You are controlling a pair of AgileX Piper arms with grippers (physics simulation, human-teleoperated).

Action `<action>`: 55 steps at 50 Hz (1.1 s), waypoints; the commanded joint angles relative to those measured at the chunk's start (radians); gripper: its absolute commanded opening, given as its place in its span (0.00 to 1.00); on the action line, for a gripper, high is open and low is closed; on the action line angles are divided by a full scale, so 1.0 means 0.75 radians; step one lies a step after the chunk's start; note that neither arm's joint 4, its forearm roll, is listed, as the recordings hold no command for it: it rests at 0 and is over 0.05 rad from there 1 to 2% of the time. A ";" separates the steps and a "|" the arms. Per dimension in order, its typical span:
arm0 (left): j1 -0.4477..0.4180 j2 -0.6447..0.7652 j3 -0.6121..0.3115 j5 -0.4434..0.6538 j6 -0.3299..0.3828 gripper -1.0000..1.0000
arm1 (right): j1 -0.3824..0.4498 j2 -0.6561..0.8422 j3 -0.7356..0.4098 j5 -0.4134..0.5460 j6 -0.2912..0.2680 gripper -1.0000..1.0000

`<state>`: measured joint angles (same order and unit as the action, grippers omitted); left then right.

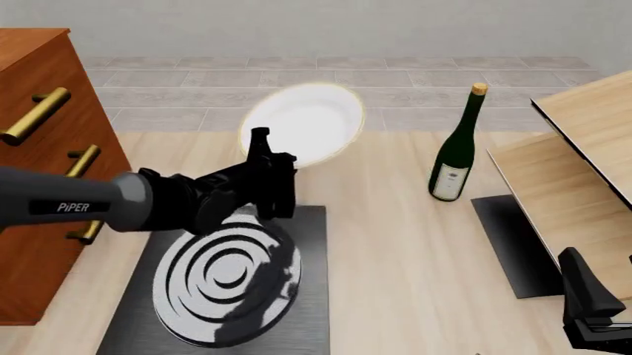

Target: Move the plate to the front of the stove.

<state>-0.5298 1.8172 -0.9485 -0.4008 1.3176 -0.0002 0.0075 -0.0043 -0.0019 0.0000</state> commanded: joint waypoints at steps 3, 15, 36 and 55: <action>0.091 0.002 -0.082 0.053 0.027 0.00 | 0.000 0.000 0.000 0.000 0.000 1.00; 0.151 0.025 -0.126 0.082 0.043 0.00 | 0.000 -0.001 0.000 0.000 0.000 1.00; 0.207 0.151 -0.229 0.105 0.085 0.00 | 0.000 0.000 0.000 0.000 0.000 1.00; 0.224 0.172 -0.211 0.071 0.116 0.00 | 0.000 0.000 0.000 0.000 0.000 1.00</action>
<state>-0.3478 1.9738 -1.1098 -0.3533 1.4092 0.0001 0.0074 -0.0043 -0.0019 0.0003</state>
